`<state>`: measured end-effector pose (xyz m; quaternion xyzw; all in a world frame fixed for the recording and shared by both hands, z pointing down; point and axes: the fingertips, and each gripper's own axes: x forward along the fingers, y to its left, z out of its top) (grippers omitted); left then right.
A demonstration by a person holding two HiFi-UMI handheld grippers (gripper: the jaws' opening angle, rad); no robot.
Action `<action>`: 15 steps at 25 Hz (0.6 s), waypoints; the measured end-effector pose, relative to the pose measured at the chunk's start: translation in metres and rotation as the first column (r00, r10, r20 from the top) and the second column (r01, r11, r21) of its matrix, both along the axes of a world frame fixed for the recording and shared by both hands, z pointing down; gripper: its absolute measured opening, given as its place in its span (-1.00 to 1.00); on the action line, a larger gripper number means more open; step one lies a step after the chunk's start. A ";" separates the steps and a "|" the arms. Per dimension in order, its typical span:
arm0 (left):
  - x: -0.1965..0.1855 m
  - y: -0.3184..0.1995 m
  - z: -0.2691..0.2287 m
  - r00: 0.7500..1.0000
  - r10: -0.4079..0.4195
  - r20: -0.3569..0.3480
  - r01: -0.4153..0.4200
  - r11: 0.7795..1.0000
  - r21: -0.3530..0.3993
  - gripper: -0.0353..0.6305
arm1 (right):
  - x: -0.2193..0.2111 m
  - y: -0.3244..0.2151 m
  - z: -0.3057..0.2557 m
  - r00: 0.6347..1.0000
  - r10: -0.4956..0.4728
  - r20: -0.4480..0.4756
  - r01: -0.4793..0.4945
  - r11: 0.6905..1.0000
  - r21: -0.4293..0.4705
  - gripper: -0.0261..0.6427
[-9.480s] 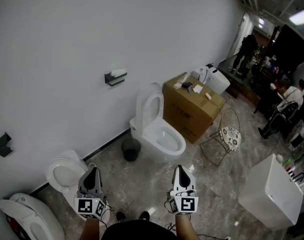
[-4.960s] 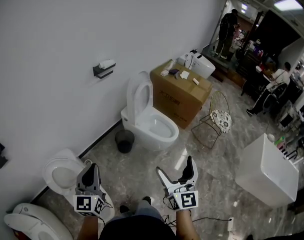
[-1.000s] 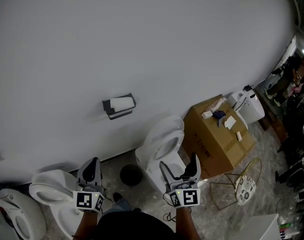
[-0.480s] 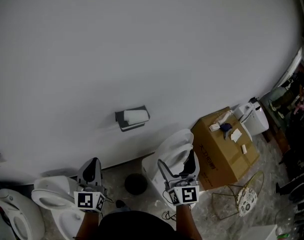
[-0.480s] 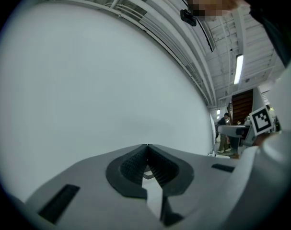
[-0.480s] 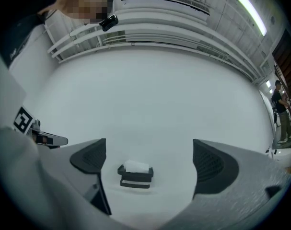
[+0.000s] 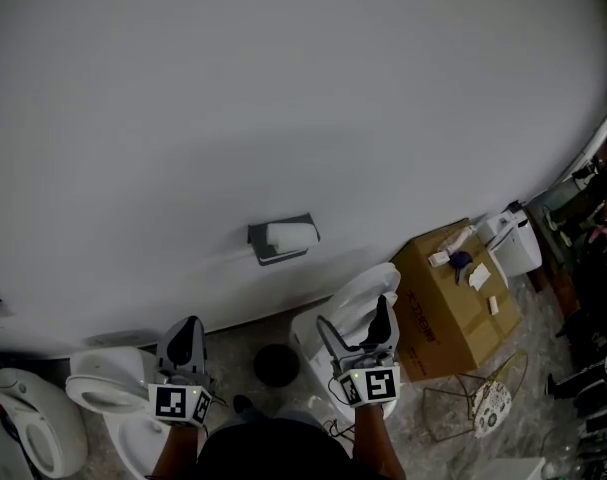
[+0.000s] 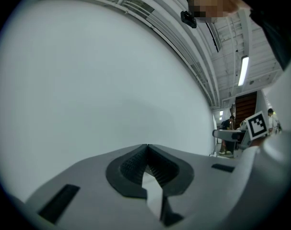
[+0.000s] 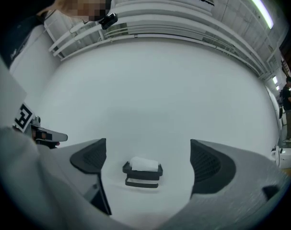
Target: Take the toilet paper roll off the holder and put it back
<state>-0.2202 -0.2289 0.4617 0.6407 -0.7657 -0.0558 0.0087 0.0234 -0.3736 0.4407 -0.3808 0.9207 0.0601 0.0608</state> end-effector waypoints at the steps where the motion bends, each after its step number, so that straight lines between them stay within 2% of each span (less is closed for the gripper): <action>1: -0.002 0.000 0.001 1.000 -0.006 -0.002 0.006 1.000 0.000 -0.88 | -0.003 -0.002 -0.001 1.000 -0.007 -0.002 0.007 1.000 0.001 0.71; 15: 0.005 -0.013 0.002 0.998 -0.066 -0.009 0.066 0.998 0.001 -0.88 | -0.038 -0.033 0.011 0.978 -0.189 -0.084 0.188 0.982 -0.011 0.70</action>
